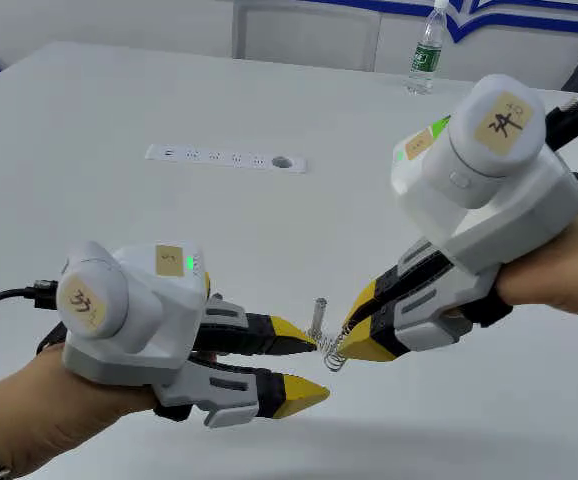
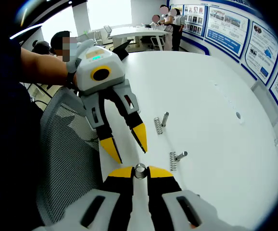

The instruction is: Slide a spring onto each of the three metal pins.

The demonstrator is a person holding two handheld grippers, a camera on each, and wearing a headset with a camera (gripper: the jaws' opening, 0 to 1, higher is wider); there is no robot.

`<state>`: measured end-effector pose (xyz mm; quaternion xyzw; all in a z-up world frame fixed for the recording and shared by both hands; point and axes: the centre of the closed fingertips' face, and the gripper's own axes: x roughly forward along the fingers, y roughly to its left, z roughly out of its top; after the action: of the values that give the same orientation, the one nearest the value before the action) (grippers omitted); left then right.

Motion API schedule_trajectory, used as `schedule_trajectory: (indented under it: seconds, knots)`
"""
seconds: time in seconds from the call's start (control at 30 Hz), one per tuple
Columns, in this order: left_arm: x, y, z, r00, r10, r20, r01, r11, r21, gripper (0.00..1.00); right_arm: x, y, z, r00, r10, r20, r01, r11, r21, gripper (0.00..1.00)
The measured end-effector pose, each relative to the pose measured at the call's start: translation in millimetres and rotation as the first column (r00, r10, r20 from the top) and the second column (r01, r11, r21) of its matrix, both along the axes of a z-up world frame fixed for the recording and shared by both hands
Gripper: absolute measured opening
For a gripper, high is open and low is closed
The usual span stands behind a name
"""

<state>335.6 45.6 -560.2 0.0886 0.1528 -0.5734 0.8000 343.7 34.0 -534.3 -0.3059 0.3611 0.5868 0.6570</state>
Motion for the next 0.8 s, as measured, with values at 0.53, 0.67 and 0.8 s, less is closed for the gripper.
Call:
schedule_trajectory:
  seconds: [0.53, 0.67, 0.8]
  knots:
    - [2.6, 46.5, -6.2, 0.991, 0.131, -0.031, -0.132, 0.991, -0.024, 0.37, 39.6, -52.2, 13.3, 0.994, -0.093, 0.053, 0.097, 0.992, -0.079, 0.12]
    - [4.8, 58.3, -9.0, 0.985, 0.167, -0.034, -0.168, 0.986, -0.022, 0.41, 45.2, -59.0, 14.3, 0.992, -0.105, 0.064, 0.110, 0.990, -0.093, 0.12]
    - [6.0, 69.8, -11.5, 0.979, 0.199, -0.041, -0.200, 0.979, -0.025, 0.47, 51.6, -65.2, 14.5, 0.990, -0.117, 0.073, 0.124, 0.987, -0.106, 0.12]
